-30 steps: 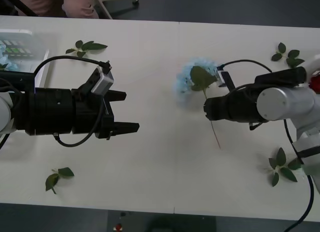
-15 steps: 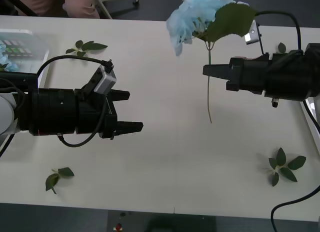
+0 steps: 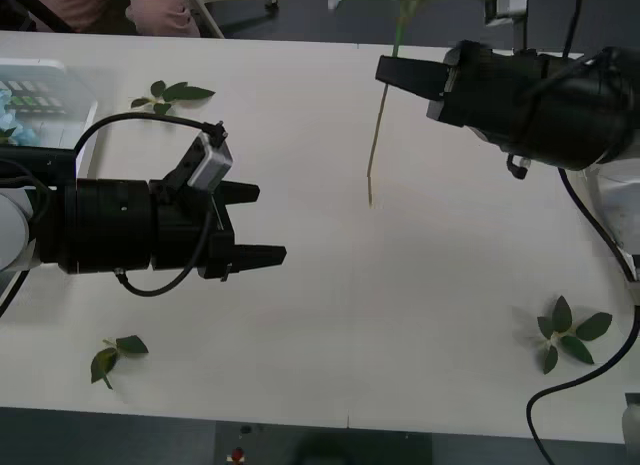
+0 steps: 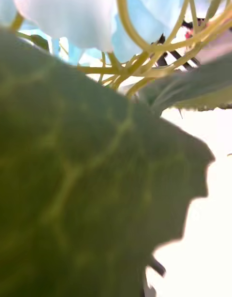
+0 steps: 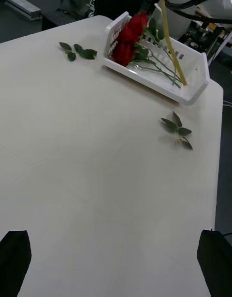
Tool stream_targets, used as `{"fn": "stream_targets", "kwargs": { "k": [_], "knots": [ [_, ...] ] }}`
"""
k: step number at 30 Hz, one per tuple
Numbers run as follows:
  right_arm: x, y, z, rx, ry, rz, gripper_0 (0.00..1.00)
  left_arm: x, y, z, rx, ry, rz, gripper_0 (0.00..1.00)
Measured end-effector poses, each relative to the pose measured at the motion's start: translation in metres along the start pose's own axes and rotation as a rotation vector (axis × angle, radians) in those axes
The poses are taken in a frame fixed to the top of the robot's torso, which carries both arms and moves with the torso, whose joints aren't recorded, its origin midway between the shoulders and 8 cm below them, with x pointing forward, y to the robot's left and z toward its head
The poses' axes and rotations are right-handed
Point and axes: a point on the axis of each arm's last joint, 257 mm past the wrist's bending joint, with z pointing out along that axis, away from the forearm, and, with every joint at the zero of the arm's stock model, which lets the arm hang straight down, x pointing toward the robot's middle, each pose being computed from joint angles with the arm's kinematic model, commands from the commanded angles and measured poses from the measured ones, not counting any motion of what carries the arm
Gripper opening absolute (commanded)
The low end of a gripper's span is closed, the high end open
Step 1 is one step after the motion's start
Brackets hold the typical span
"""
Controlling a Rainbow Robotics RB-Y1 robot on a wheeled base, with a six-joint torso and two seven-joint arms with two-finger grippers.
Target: Put the red flowers into the right box and the blue flowers into the left box
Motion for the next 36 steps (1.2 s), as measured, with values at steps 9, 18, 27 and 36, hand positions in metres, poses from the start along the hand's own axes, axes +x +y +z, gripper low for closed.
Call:
{"fn": "stream_targets", "kwargs": {
  "k": [9,18,27,36],
  "knots": [
    [0.008,0.009,0.02,-0.03,0.023,0.004,0.0,-0.022,-0.017,-0.002,0.066,-0.099,-0.08,1.0],
    [0.007,0.009,0.02,-0.03,0.022,0.004,0.0,-0.069,-0.008,0.019,0.042,-0.183,-0.219,1.0],
    [0.007,0.009,0.02,-0.03,0.022,0.004,0.0,-0.103,-0.013,0.046,0.04,-0.24,-0.261,1.0],
    [0.007,0.009,0.02,-0.03,0.022,0.004,0.0,-0.106,-0.013,0.046,0.041,-0.244,-0.263,0.01]
  ]
}}
